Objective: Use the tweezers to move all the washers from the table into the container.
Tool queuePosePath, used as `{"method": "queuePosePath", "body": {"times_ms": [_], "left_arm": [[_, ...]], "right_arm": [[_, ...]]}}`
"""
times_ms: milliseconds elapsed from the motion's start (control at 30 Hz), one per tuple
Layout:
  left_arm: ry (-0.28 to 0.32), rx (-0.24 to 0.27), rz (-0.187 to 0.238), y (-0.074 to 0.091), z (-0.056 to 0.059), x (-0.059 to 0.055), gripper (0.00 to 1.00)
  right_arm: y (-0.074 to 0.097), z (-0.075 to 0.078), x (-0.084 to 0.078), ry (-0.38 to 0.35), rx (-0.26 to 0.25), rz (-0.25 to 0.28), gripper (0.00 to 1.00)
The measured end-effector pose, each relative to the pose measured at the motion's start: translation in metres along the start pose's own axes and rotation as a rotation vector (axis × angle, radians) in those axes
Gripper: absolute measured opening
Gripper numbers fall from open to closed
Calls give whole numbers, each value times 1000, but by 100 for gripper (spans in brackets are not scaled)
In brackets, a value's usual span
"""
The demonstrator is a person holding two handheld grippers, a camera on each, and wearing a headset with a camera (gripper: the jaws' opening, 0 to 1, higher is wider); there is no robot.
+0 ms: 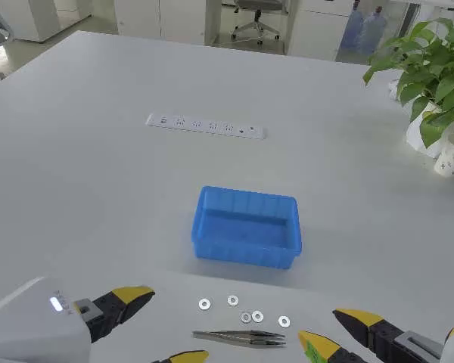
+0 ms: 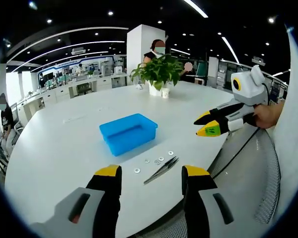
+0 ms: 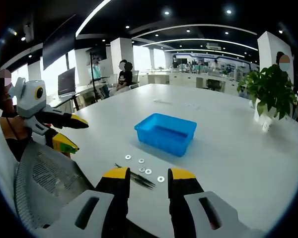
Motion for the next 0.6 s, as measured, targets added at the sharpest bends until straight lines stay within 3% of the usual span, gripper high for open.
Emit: {"method": "queuePosePath", "body": {"times_ms": [600], "left_arm": [[1,2,4,0,0,0,53]], "right_arm": [[1,0,1,2,-3,0,31]]}}
Point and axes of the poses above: the centre of the closed fingertips' face, and the gripper's own axes: y roughly backward along the fingers, z roughly to its right, x roughly out of its top, the point moved 7 cm from there along y, roughly backward along the fingers, and after that the axes turned 15 degrees about y, right-handed, at the moved point
